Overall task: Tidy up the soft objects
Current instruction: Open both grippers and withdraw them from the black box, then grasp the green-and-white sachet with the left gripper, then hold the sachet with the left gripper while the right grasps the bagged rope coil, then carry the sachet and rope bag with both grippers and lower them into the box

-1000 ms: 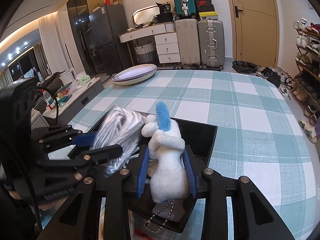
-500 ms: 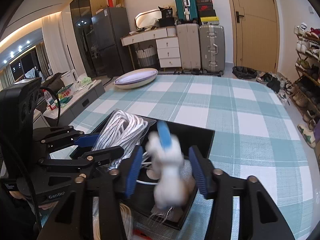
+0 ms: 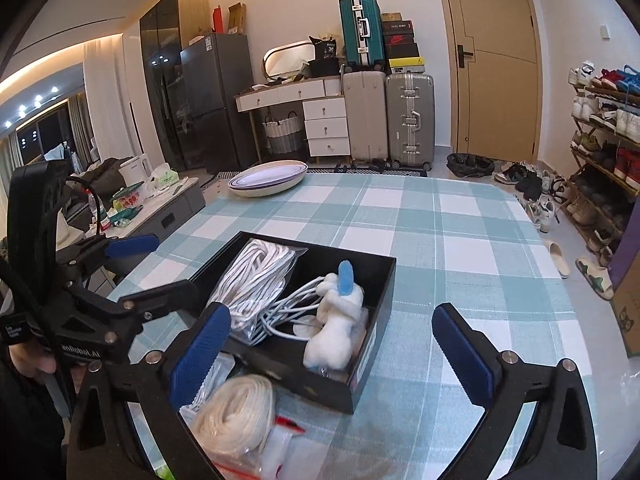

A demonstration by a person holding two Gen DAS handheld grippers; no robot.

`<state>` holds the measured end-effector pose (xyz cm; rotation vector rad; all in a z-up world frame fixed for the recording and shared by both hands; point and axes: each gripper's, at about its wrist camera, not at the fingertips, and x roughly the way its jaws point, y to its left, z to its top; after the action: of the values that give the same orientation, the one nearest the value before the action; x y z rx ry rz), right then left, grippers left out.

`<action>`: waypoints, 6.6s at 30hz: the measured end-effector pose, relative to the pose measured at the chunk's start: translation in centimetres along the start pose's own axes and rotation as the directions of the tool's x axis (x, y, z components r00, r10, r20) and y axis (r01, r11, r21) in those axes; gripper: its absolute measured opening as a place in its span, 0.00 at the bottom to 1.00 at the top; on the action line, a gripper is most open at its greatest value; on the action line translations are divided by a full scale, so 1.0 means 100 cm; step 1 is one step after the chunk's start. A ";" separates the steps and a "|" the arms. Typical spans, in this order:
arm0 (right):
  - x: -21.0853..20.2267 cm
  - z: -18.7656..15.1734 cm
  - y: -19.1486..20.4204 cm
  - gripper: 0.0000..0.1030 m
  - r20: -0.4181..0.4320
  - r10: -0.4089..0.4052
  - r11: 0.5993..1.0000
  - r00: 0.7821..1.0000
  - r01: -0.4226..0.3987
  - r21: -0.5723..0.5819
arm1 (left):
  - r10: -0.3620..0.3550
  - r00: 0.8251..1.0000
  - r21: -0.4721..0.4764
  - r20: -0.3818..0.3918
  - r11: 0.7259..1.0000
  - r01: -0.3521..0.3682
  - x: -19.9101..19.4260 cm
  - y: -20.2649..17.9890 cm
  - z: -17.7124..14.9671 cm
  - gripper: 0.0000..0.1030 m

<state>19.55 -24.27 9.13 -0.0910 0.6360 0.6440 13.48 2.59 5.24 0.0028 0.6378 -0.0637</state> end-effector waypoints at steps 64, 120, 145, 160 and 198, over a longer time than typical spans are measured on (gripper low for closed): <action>-0.065 -0.085 0.037 0.99 -0.098 0.055 0.994 0.994 -0.064 -0.085 | -0.067 0.990 0.077 -0.123 0.994 0.077 -0.056 -0.067 -0.105 1.00; -0.053 -0.090 0.040 0.99 -0.120 0.101 0.993 0.988 -0.108 -0.053 | -0.141 0.966 0.064 -0.216 0.985 0.158 -0.048 -0.056 -0.112 0.45; 0.015 -0.073 0.074 0.93 -0.210 0.100 0.989 0.972 -0.120 -0.084 | -0.057 0.993 -0.071 -0.108 0.996 0.049 -0.057 0.005 -0.098 0.45; 0.026 -0.076 0.077 0.63 -0.217 0.055 0.988 0.975 -0.086 -0.132 | -0.059 0.993 -0.071 -0.106 0.996 0.051 -0.056 0.005 -0.098 0.45; -0.054 -0.040 0.054 0.45 0.012 0.080 0.991 0.997 -0.078 -0.106 | -0.068 0.998 -0.048 0.006 0.996 0.068 -0.050 -0.006 -0.041 0.45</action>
<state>10.93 -23.84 9.63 -0.1596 0.5919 0.7542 6.98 2.41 4.94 -0.0657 0.6352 -0.1144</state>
